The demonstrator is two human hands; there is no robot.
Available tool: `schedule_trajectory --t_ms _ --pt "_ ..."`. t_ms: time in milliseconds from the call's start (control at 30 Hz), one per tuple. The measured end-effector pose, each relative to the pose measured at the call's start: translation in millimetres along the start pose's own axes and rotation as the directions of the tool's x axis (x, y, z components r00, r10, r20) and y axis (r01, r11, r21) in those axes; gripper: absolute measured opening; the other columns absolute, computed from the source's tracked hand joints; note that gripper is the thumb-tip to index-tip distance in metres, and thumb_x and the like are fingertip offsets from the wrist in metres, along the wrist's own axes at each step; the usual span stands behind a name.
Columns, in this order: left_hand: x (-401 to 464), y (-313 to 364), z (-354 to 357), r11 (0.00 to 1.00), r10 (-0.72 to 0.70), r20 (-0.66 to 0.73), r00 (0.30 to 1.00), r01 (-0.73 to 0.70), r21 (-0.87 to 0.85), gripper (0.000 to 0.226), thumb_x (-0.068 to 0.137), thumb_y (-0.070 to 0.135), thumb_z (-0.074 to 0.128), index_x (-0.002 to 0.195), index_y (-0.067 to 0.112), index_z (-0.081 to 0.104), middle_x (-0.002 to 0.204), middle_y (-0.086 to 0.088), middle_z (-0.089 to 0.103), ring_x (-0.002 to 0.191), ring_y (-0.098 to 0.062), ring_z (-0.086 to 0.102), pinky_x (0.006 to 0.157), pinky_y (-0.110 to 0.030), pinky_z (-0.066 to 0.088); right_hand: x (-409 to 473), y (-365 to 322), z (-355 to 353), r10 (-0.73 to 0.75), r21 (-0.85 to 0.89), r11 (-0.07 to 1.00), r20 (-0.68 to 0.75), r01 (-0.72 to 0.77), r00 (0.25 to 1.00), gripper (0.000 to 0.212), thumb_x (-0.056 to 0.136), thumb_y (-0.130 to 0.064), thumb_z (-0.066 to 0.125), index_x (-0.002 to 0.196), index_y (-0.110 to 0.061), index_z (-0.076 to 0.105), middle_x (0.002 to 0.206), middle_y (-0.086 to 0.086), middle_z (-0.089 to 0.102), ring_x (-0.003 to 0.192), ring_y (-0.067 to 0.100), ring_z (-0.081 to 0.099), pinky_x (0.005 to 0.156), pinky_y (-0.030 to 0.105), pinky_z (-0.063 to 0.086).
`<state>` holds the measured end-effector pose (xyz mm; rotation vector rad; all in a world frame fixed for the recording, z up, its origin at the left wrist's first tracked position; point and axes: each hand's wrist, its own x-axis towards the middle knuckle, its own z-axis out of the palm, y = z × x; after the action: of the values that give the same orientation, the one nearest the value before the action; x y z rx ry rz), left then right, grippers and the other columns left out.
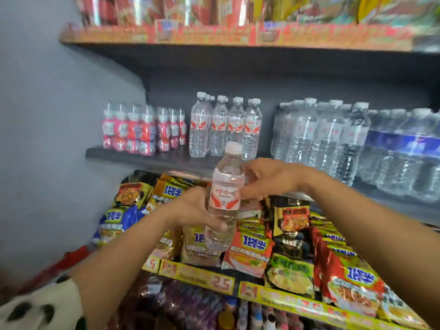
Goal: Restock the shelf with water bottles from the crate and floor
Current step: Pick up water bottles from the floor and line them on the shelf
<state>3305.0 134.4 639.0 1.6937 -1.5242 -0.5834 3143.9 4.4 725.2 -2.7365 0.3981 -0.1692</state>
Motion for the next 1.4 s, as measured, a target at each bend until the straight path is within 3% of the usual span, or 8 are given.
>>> schedule_trajectory --t_ms 133,333,533,667,933,1133,1267,1400 --pt "9.6 19.4 -54.0 0.997 0.011 0.031 0.999 -0.013 0.076 0.042 0.066 0.008 0.086 0.102 0.019 0.068 0.094 0.008 0.075 0.086 0.000 0.069 0.075 -0.015 0.054 24.8 -25.8 -24.5 -0.012 0.035 0.999 -0.091 0.015 0.996 0.039 0.081 -0.035 0.074 0.104 -0.005 0.061 0.088 0.018 0.071 0.071 0.019 0.068 0.060 0.021 0.052" --pt "53.1 38.1 -112.9 0.997 0.031 0.004 1.000 -0.031 0.067 0.061 0.066 0.019 0.087 0.118 0.020 0.057 0.111 0.004 0.070 0.103 -0.011 0.066 0.092 -0.033 0.052 66.9 -44.8 -67.7 -0.013 0.068 0.997 -0.285 0.034 0.958 0.038 0.082 -0.027 0.073 0.103 0.003 0.063 0.088 0.015 0.072 0.073 0.021 0.070 0.068 0.033 0.060" --pt "110.4 52.0 -141.9 0.996 0.028 -0.041 0.999 -0.025 0.080 0.045 0.073 0.008 0.080 0.112 0.016 0.058 0.109 -0.001 0.068 0.102 -0.017 0.064 0.092 -0.037 0.053 114.9 -20.7 -101.0 0.067 0.164 0.986 -0.379 -0.004 0.923 0.032 0.083 -0.021 0.072 0.095 0.008 0.068 0.082 0.019 0.072 0.069 0.025 0.069 0.071 0.033 0.059" --pt "154.9 37.2 -142.7 0.997 0.013 -0.065 0.998 -0.008 0.080 0.047 0.074 0.010 0.081 0.115 0.014 0.058 0.108 -0.001 0.068 0.105 -0.020 0.064 0.093 -0.040 0.053 146.8 14.1 -110.5 0.113 0.216 0.976 -0.360 -0.036 0.926 0.033 0.080 -0.024 0.075 0.093 0.006 0.069 0.081 0.018 0.073 0.079 0.031 0.072 0.081 0.042 0.059" --pt "213.1 6.9 -137.1 0.998 -0.047 -0.063 0.997 0.050 0.042 0.052 0.077 0.010 0.079 0.120 0.017 0.050 0.116 0.001 0.061 0.103 -0.014 0.059 0.079 -0.027 0.053 198.5 70.2 -112.5 0.122 0.231 0.971 -0.276 -0.058 0.953 0.032 0.085 -0.024 0.071 0.102 0.003 0.065 0.089 0.017 0.073 0.078 0.023 0.072 0.080 0.036 0.059" --pt "227.5 -1.4 -137.2 0.996 -0.080 -0.084 0.993 0.083 0.037 0.056 0.077 0.012 0.079 0.121 0.020 0.046 0.114 0.004 0.059 0.107 -0.017 0.057 0.091 -0.033 0.051 215.1 82.9 -117.8 0.140 0.227 0.970 -0.223 -0.088 0.965 0.035 0.084 -0.026 0.071 0.105 0.000 0.063 0.092 0.014 0.072 0.082 0.022 0.073 0.082 0.035 0.058" --pt "227.8 -6.4 -137.6 0.986 -0.055 -0.162 0.985 0.079 0.146 0.058 0.070 0.020 0.085 0.119 0.010 0.055 0.116 0.002 0.062 0.109 -0.019 0.058 0.101 -0.037 0.045 214.5 76.8 -116.7 0.155 0.203 0.972 -0.174 -0.119 0.972 0.040 0.084 -0.027 0.071 0.113 -0.002 0.060 0.099 0.016 0.070 0.086 0.024 0.071 0.083 0.035 0.058" --pt "220.7 -10.6 -133.1 0.955 -0.069 -0.221 0.973 0.128 0.266 0.048 0.068 0.022 0.087 0.102 0.003 0.059 0.102 -0.006 0.065 0.097 -0.022 0.062 0.095 -0.043 0.050 206.5 66.3 -108.3 0.182 0.065 0.983 -0.149 -0.174 0.972 0.032 0.081 -0.031 0.074 0.102 -0.012 0.060 0.090 0.013 0.069 0.079 0.023 0.072 0.079 0.035 0.059"
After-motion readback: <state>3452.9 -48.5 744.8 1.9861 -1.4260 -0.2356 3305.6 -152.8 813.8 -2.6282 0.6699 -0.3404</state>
